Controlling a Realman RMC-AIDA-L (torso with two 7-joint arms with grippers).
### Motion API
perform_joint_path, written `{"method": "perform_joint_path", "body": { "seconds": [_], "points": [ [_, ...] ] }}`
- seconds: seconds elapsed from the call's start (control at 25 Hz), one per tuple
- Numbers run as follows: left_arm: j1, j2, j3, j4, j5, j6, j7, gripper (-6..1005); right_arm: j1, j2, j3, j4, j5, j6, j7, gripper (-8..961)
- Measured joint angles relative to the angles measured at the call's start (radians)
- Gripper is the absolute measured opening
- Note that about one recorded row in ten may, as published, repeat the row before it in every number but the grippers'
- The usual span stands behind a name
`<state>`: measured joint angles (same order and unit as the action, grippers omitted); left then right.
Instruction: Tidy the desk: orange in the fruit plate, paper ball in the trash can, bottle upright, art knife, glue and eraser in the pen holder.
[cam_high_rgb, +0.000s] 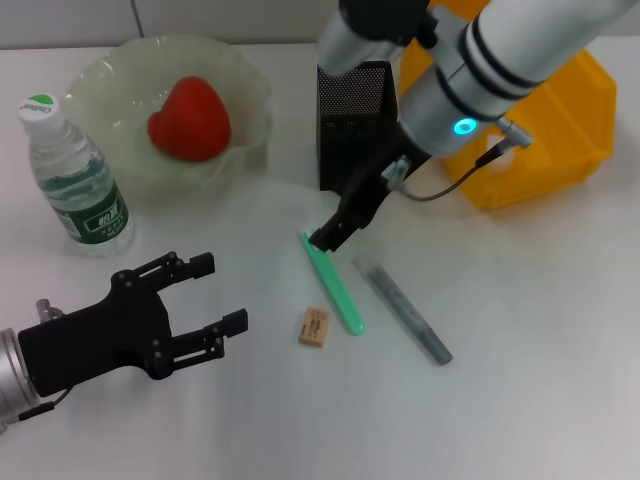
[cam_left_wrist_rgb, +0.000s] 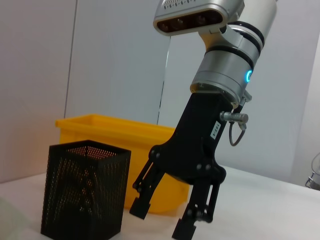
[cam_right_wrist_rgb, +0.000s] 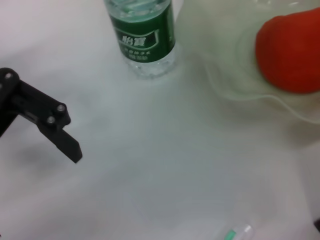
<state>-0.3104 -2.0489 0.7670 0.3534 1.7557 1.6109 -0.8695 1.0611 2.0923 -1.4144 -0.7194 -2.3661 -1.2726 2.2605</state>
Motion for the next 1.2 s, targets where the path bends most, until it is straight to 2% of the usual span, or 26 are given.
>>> {"method": "perform_joint_path", "body": {
  "seconds": [0.28, 0.6, 0.92, 1.2],
  "points": [
    [-0.003, -0.002, 0.001, -0.001, 0.015, -0.01, 0.014, 806, 0.003, 0.0, -0.145, 0.032, 0.091, 0.07, 0.007, 816],
    [-0.009, -0.009, 0.002, -0.001, 0.024, -0.031, 0.015, 806, 0.0, 0.0, -0.308, 0.032, 0.108, 0.159, 0.097, 816],
    [-0.011, -0.01, 0.002, -0.001, 0.024, -0.031, 0.013, 806, -0.003, 0.0, -0.388, 0.033, 0.155, 0.199, 0.109, 817],
    [-0.017, -0.009, 0.002, 0.0, 0.024, -0.031, 0.006, 806, -0.008, 0.0, -0.393, 0.036, 0.156, 0.217, 0.123, 817]
  ]
}}
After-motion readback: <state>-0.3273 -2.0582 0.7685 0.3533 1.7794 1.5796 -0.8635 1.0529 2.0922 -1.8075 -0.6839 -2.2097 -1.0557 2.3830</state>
